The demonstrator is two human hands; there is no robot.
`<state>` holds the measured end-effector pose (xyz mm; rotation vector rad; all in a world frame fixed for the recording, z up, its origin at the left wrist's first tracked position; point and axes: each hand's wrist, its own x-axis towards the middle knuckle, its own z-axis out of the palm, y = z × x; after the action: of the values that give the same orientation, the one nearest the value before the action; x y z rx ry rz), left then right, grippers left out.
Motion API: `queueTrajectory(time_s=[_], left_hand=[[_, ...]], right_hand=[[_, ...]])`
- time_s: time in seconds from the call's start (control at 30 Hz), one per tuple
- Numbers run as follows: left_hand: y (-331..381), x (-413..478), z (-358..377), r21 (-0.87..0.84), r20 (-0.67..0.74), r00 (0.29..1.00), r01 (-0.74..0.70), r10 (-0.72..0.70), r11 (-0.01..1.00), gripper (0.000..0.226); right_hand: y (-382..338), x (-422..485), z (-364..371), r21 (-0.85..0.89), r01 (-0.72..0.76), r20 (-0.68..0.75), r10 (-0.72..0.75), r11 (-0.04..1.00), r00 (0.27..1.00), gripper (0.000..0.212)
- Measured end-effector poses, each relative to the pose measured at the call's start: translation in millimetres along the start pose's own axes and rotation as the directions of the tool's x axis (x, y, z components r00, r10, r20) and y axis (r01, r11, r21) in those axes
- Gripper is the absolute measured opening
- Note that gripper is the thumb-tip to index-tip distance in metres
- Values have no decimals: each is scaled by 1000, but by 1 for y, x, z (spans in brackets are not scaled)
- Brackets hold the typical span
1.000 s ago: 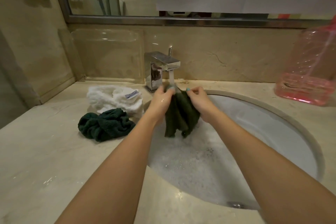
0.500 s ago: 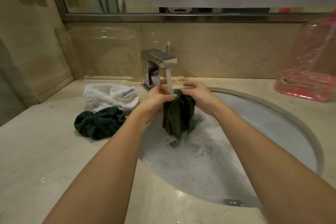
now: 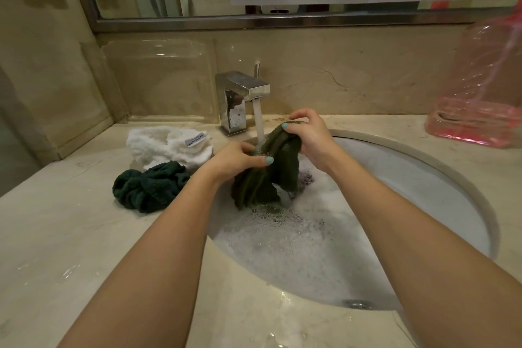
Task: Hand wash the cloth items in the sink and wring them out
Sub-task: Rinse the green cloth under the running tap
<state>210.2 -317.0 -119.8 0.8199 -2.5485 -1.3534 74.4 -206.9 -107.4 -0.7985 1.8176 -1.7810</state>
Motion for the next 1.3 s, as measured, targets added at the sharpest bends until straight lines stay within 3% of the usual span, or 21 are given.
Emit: queueTrajectory(time_s=[0.13, 0.17, 0.23, 0.27, 0.33, 0.37, 0.43, 0.5, 0.6, 0.7, 0.8, 0.97, 1.07, 1.17, 1.23, 1.3], left_hand=[[0, -5, 0, 104, 152, 988, 22, -37, 994, 44], [-2, -5, 0, 80, 154, 988, 18, -30, 997, 41], [-4, -4, -3, -137, 55, 998, -23, 31, 990, 30], [-2, -5, -4, -282, -19, 999, -50, 46, 958, 27], [3, -6, -6, -494, -118, 991, -118, 69, 861, 27], [4, -6, -6, -553, -145, 986, -147, 79, 820, 26], [5, -6, -6, -605, -204, 975, -199, 92, 771, 23], [5, -4, -6, -560, -283, 956, -235, 83, 795, 23], [6, -1, -4, -524, -375, 927, -238, 29, 818, 24], [7, 2, -1, -508, -383, 924, -215, 5, 834, 26], [16, 1, 10, -549, -387, 922, -216, -17, 808, 26], [25, 11, 27, -578, -393, 907, -116, -151, 808, 26], [32, 11, 43, -566, -344, 931, -104, -120, 818, 29], [52, 1, 56, -527, -391, 919, -176, -53, 831, 35], [54, 1, 54, -478, -441, 897, -229, -7, 848, 38], [47, 8, 42, -480, -481, 876, -244, -20, 842, 36]], right_hand=[[-3, 1, -5, 168, 53, -88, -38, 984, 995, 34], [-5, 0, -5, 186, 61, -113, -40, 981, 993, 34], [-5, 3, -10, 145, 47, -143, -26, 988, 989, 33], [-3, 4, -14, 80, 18, -113, -9, 997, 994, 34], [6, 2, -18, -103, -90, 83, 99, 991, 992, 38], [11, 0, -17, -208, -129, 191, 169, 970, 967, 35], [16, -4, -14, -355, -111, 270, 215, 928, 939, 14], [12, -6, -13, -277, -107, 264, 182, 955, 947, 5], [-3, -10, -15, 52, -112, 285, 93, 992, 954, 8], [-7, -11, -2, 151, -80, 227, 45, 985, 973, 10], [-5, -11, 27, 37, -29, 137, 23, 999, 990, 18], [-11, -23, 62, -128, 59, 113, -44, 990, 993, 31], [-10, -18, 59, -197, 104, -159, -137, 975, 978, 38], [-2, -11, 43, -128, 27, -378, -74, 991, 923, 42], [3, -15, 45, -139, 0, -364, -51, 990, 930, 41], [0, -25, 57, -233, 60, -285, -128, 970, 950, 41]])
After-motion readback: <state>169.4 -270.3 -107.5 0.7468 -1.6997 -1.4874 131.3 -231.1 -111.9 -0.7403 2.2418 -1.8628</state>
